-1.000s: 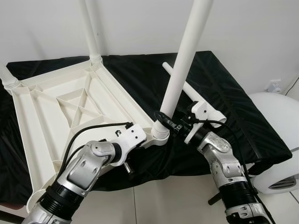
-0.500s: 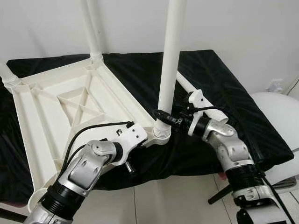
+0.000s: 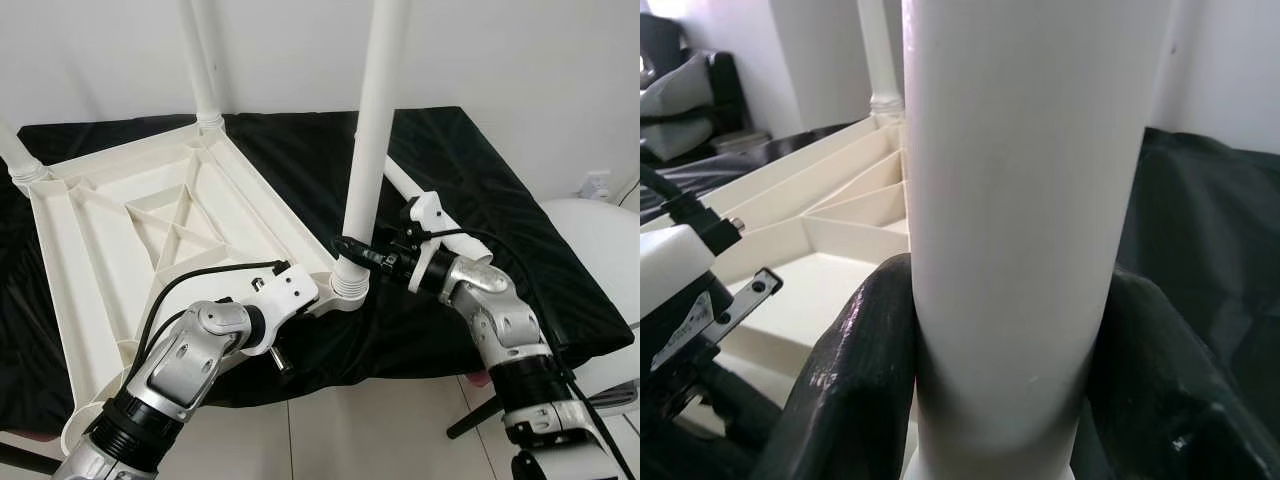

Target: Building children table

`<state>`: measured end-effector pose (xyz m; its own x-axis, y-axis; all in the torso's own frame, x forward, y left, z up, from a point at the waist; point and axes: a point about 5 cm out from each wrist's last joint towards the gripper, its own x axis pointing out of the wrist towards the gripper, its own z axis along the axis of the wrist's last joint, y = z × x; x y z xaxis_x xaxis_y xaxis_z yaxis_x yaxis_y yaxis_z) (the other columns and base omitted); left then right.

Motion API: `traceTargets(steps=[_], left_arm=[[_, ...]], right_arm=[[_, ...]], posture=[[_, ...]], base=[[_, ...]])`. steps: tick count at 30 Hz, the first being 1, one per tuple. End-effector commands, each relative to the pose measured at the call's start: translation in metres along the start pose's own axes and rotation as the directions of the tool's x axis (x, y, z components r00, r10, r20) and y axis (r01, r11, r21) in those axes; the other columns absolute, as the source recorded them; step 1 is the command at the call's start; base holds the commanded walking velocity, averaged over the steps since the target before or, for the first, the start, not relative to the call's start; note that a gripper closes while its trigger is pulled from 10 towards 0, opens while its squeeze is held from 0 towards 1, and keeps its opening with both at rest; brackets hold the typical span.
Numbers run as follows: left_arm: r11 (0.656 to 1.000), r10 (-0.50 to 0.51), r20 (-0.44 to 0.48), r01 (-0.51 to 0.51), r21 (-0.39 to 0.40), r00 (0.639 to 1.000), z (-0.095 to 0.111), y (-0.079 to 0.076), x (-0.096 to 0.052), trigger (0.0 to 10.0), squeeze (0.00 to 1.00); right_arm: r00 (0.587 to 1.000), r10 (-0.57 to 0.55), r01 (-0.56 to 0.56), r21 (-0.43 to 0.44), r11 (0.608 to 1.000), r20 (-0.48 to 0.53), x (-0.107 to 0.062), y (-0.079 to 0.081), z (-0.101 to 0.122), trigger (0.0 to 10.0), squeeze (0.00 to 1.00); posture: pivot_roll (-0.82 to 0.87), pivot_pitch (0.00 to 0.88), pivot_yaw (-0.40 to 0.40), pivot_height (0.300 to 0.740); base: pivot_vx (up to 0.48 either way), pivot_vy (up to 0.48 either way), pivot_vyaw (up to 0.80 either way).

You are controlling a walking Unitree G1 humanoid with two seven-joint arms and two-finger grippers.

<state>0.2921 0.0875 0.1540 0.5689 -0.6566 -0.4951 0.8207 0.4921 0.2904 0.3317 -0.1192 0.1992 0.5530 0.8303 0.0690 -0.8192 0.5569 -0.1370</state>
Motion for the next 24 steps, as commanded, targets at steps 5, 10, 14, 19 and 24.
traceTargets(steps=[5,10,14,19,24], left_arm=[[0.996,0.084,-0.085,-0.086,-0.009,0.993,-0.016,0.004,0.001,10.0,0.00],[0.996,0.083,-0.084,-0.084,-0.011,0.993,-0.016,0.003,0.001,10.0,0.00],[0.997,0.082,-0.083,-0.083,-0.010,0.993,-0.015,0.003,0.001,10.0,0.00],[0.997,0.082,-0.083,-0.083,-0.011,0.993,-0.015,0.002,0.002,10.0,0.00],[0.997,0.079,-0.081,-0.080,-0.014,0.994,-0.015,0.001,0.002,10.0,0.00]], right_arm=[[0.993,-0.078,0.081,0.037,0.996,-0.085,-0.002,0.006,-0.027,10.0,0.00],[0.993,-0.085,0.090,0.059,0.994,-0.077,-0.002,0.010,-0.029,10.0,0.00],[0.992,-0.103,0.107,0.056,0.993,-0.069,-0.001,0.013,-0.030,10.0,0.00],[0.992,-0.118,0.121,0.059,0.991,-0.052,0.001,0.021,-0.029,10.0,0.00],[0.990,-0.143,0.144,0.070,0.987,-0.016,0.003,0.029,-0.027,10.0,0.00]], posture=[[-0.07,0.134,0.016,0.740],[-0.07,0.134,0.016,0.740],[-0.07,0.134,0.015,0.740],[-0.07,0.132,0.014,0.740],[-0.07,0.133,0.014,0.740]], base=[[0.000,0.000,0.00],[0.000,0.000,0.00],[0.000,0.000,0.00],[0.000,0.000,0.00],[0.000,0.000,0.00]])
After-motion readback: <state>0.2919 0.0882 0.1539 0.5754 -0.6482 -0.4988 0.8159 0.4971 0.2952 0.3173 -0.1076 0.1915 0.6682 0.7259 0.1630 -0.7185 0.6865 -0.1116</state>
